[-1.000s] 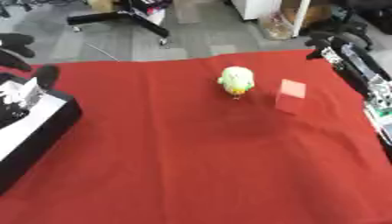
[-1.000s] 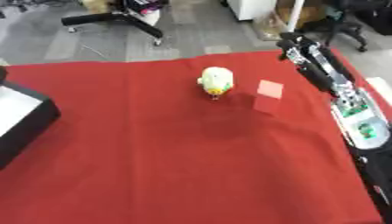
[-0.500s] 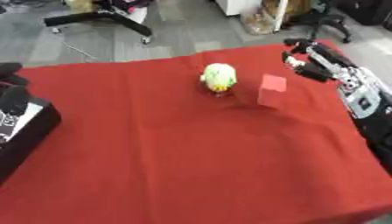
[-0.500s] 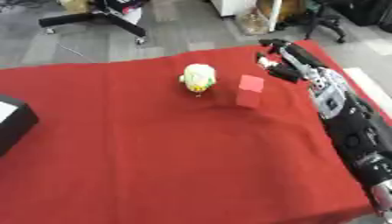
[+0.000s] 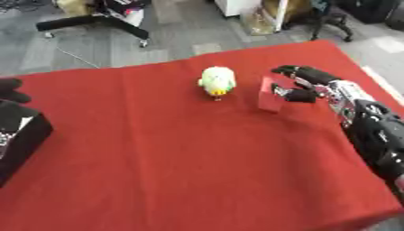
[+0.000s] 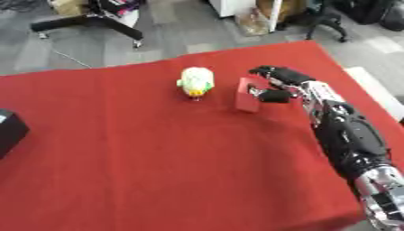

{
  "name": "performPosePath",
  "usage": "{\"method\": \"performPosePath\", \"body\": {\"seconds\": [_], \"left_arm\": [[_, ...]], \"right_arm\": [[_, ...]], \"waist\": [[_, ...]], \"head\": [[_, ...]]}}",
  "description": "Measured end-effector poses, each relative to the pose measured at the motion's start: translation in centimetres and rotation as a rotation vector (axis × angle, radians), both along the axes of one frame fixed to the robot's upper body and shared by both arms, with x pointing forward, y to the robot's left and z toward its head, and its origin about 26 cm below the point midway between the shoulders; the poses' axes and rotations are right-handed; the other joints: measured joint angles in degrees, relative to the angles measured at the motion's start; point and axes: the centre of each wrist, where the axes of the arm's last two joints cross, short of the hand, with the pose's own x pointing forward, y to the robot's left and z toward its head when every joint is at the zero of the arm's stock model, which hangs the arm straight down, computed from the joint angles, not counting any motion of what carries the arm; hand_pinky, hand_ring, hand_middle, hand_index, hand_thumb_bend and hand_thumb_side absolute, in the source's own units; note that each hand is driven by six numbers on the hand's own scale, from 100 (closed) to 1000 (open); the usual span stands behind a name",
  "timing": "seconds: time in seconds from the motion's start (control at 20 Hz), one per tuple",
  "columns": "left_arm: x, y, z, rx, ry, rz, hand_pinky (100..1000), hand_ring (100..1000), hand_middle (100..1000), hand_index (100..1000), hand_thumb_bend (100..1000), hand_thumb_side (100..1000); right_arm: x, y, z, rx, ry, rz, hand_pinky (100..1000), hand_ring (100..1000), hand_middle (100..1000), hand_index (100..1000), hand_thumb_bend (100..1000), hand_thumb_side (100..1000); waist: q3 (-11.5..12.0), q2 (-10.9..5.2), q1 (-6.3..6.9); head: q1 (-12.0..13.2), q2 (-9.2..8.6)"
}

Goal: Pick up the objects with one hand, pass them to the other hand, and then place them into the box on the other side of the table.

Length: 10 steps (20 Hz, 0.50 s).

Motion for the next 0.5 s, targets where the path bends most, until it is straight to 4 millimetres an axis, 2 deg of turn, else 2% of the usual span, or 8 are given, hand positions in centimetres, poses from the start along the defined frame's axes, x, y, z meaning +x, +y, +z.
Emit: {"method": "performPosePath", "body": {"seconds": [0.5], "left_arm": [[-0.09,-0.12,-0.24,0.004,0.015,-0.006,683,544,586,791,493,881]], "right_arm": [[-0.07,0.06,-0.14,0.105,0.037,0.048,916,859,890,985,100,1000]], "waist": [[-0.02,0.02,-0.08]], "head": [[-0.24,-0.17]]}}
